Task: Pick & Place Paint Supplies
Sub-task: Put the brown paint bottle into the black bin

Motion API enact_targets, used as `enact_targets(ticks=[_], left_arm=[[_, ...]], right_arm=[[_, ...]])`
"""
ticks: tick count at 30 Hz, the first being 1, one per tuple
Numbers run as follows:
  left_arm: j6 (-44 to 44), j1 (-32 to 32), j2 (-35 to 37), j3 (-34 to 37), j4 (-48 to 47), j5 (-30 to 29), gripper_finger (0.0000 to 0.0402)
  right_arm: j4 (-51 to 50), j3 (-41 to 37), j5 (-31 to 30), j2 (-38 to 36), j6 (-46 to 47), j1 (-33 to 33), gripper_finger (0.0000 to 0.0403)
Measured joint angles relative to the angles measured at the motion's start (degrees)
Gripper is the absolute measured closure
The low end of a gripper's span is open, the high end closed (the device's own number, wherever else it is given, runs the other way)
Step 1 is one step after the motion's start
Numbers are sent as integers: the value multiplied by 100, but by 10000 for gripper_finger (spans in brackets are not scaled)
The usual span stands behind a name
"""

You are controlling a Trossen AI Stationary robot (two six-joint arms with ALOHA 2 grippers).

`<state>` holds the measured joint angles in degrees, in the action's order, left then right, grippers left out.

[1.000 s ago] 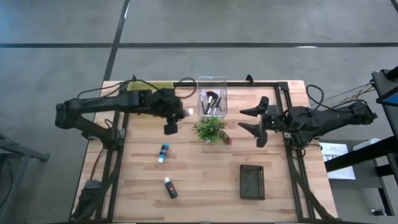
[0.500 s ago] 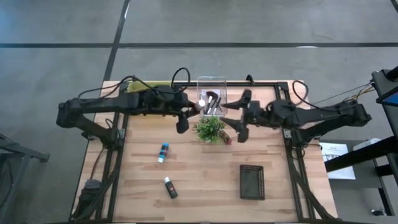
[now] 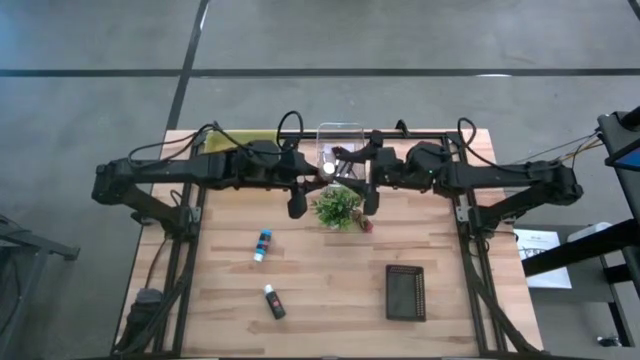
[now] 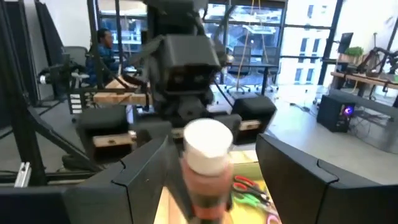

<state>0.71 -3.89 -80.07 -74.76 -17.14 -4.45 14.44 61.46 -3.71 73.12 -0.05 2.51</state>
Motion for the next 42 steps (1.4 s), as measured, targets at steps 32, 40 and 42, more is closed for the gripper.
enact_targets(ticks=[32,40,42], left_arm=[[87,123,-13,4,191,0,272],[90,121,-15,7,193,2,272],[114,121,-15,5,193,2,272]], right_arm=[[488,97,524,380,6,83,159],[487,97,556,385,6,89,179],[506,97,614,430,6,89,201]])
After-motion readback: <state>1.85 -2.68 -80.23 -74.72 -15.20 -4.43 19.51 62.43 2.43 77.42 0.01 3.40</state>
